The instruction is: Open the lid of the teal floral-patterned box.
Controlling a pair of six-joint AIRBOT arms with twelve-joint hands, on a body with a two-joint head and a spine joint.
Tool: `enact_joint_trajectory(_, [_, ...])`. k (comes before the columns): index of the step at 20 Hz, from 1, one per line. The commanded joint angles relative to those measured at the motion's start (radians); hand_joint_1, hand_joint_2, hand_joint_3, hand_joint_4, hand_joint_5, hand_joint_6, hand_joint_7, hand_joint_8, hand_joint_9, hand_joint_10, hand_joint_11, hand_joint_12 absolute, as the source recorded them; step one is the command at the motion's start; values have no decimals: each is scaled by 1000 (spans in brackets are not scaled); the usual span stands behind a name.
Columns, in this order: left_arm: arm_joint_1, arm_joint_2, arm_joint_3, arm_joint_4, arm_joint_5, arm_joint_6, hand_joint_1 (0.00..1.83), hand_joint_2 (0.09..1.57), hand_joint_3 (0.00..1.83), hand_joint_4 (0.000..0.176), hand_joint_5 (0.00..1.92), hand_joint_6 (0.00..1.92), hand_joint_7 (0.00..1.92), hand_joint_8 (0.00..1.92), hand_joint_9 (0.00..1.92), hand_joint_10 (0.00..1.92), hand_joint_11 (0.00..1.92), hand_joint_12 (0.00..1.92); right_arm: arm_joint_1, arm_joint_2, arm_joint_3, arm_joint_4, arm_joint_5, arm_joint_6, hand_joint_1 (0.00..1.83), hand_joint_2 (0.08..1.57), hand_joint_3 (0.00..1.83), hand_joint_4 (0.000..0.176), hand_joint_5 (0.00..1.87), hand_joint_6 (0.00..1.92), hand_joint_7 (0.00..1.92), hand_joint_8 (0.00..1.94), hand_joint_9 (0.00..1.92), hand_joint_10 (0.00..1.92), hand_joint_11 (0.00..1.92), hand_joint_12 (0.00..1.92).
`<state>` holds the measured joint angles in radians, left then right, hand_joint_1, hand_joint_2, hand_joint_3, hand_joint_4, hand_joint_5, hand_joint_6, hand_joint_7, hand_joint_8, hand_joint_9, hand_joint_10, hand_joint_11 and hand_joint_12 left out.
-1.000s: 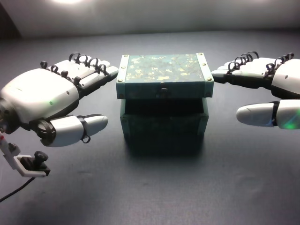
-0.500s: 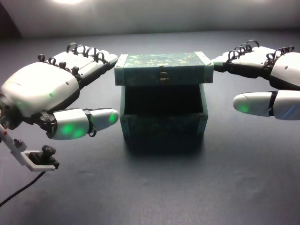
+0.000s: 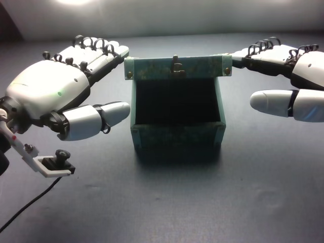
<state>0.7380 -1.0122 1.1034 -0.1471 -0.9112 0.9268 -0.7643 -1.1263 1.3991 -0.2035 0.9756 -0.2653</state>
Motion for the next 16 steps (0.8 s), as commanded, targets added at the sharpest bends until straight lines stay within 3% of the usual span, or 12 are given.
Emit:
enact_joint_trajectory(1, [-18, -7, -1, 31, -147, -2, 0, 1283, 0, 0, 0, 0, 0, 0, 0, 0, 0, 0, 19, -7, 2, 17, 150, 10, 0, 1305, 0, 14, 217, 11, 194, 8, 175, 12, 59, 333])
enact_joint_trajectory(2, [-22, -11, 3, 27, -146, -1, 0, 1221, 0, 0, 14, 1, 1, 0, 0, 0, 13, 7, 23, -12, 6, 18, 149, 10, 0, 1325, 8, 3, 225, 2, 186, 0, 161, 0, 6, 406])
enact_joint_trajectory(7, [-50, -38, 30, 20, -128, -1, 0, 1219, 0, 0, 43, 9, 28, 8, 34, 11, 56, 27, 30, -31, 29, 42, 148, 10, 0, 1304, 0, 0, 211, 1, 166, 0, 141, 2, 0, 359])
enact_joint_trajectory(9, [-58, -45, 38, 15, -123, -1, 0, 1205, 0, 0, 49, 8, 37, 8, 50, 13, 80, 39, 44, -38, 37, 45, 148, 10, 0, 1303, 0, 1, 213, 0, 213, 1, 202, 1, 0, 488])
enact_joint_trajectory(15, [-35, -21, 24, 12, -120, -1, 0, 1202, 0, 0, 23, 0, 3, 0, 4, 0, 3, 2, 45, -17, 27, 28, 122, 10, 0, 1317, 2, 18, 218, 1, 152, 0, 113, 1, 0, 296])
enact_joint_trajectory(16, [-34, -20, 23, 12, -120, -1, 49, 1294, 9, 0, 4, 0, 0, 0, 0, 0, 0, 0, 45, -17, 26, 27, 121, 10, 0, 1318, 2, 0, 198, 0, 150, 0, 113, 1, 0, 290])
